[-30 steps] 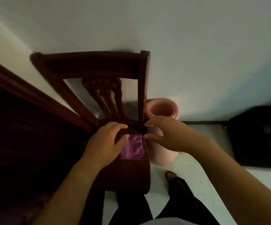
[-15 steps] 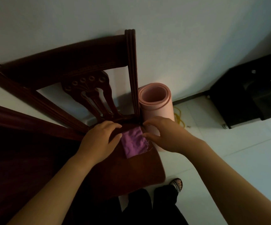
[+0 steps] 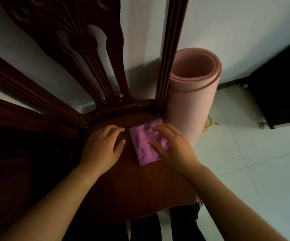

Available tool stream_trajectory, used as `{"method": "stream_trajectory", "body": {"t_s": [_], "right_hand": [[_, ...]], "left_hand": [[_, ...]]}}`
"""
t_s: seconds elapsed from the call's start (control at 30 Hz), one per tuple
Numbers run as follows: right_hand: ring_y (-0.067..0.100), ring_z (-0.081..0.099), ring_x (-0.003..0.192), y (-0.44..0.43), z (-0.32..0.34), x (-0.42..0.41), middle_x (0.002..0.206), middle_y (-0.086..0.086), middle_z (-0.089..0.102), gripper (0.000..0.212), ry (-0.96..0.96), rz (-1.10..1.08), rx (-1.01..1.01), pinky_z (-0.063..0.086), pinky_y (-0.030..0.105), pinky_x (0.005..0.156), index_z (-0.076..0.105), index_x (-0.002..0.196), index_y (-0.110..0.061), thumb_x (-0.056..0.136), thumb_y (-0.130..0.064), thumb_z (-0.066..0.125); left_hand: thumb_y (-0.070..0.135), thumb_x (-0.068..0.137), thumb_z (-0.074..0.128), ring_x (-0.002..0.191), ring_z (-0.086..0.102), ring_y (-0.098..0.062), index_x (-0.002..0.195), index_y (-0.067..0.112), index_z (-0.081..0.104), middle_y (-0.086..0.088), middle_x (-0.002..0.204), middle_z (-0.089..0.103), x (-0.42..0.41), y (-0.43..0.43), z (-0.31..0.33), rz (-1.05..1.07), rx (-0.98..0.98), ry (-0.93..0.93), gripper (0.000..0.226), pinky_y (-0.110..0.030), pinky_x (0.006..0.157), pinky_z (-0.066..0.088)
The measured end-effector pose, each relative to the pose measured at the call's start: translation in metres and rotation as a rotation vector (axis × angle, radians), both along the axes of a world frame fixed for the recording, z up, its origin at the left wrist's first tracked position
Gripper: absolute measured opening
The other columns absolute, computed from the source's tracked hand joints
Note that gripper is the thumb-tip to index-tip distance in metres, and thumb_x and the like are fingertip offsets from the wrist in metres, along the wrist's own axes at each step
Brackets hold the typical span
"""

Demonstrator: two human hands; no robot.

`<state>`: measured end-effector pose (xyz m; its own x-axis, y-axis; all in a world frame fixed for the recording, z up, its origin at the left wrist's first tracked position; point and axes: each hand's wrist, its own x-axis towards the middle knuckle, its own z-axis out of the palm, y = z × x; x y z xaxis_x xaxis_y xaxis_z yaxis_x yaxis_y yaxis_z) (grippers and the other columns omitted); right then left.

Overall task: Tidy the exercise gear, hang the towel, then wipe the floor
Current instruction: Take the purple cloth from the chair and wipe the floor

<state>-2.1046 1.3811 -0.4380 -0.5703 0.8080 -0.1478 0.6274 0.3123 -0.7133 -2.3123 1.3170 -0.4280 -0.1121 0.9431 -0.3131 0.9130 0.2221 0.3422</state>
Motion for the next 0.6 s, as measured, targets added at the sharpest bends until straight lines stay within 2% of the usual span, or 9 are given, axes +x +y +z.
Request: {"method": "stream_trajectory", "body": {"t_s": [0.13,0.23,0.27,0.33,0.4,0.5,0.6], "right_hand": [[0.022,0.039,0.127,-0.006,-0.074,-0.02,0.14,0.003,0.043,0.051,-0.122,0.033,0.008,0.036,0.038,0.102,0.048,0.133,-0.024,0.089,-0.048,0.053],[0.031,0.029,0.136,-0.006,-0.125,-0.032,0.148,0.008,0.034,0.058,-0.216,0.072,0.039,0.033,0.053,0.106,0.043,0.136,-0.027,0.087,-0.057,0.044],[0.033,0.023,0.138,-0.004,-0.139,-0.034,0.151,0.008,0.028,0.061,-0.258,0.085,0.053,0.028,0.056,0.108,0.04,0.138,-0.028,0.086,-0.059,0.044],[0.034,0.007,0.143,-0.002,-0.163,-0.035,0.156,0.007,0.013,0.068,-0.327,0.101,0.072,0.01,0.056,0.111,0.032,0.143,-0.031,0.084,-0.06,0.049],[0.03,-0.004,0.144,0.001,-0.179,-0.032,0.158,0.004,0.002,0.075,-0.357,0.111,0.103,-0.001,0.053,0.111,0.021,0.146,-0.035,0.082,-0.065,0.045],[0.024,-0.006,0.144,0.001,-0.193,-0.023,0.158,-0.001,0.001,0.075,-0.372,0.121,0.142,-0.001,0.049,0.113,0.018,0.146,-0.038,0.081,-0.071,0.034],[0.02,-0.001,0.143,-0.002,-0.195,-0.011,0.157,-0.003,0.007,0.072,-0.373,0.083,0.16,0.002,0.046,0.114,0.024,0.145,-0.037,0.083,-0.07,0.036]], "left_hand": [[0.036,0.091,0.05,0.126,0.043,-0.02,0.131,0.022,0.049,-0.002,0.136,0.047,-0.012,-0.004,-0.061,0.002,-0.042,0.035,0.042,-0.036,0.101,0.038],[0.041,0.093,0.044,0.132,0.035,-0.018,0.137,0.024,0.042,0.0,0.143,0.039,-0.011,0.003,-0.099,-0.023,-0.074,0.076,0.047,-0.036,0.105,0.034],[0.042,0.093,0.042,0.135,0.03,-0.018,0.14,0.025,0.037,0.001,0.147,0.033,-0.01,0.006,-0.111,-0.026,-0.091,0.082,0.05,-0.037,0.107,0.032],[0.044,0.094,0.039,0.141,0.019,-0.019,0.144,0.027,0.028,0.001,0.153,0.021,-0.009,0.012,-0.131,-0.032,-0.127,0.088,0.054,-0.041,0.112,0.027],[0.045,0.094,0.036,0.143,0.01,-0.019,0.147,0.029,0.019,0.002,0.156,0.012,-0.009,0.015,-0.146,-0.052,-0.141,0.093,0.058,-0.044,0.113,0.024],[0.046,0.094,0.033,0.144,0.004,-0.02,0.148,0.03,0.011,0.001,0.158,0.004,-0.007,0.016,-0.161,-0.076,-0.148,0.09,0.06,-0.044,0.114,0.022],[0.046,0.094,0.032,0.144,0.004,-0.02,0.148,0.032,0.008,0.001,0.158,0.002,-0.005,0.014,-0.17,-0.083,-0.159,0.077,0.06,-0.044,0.114,0.023]]}}
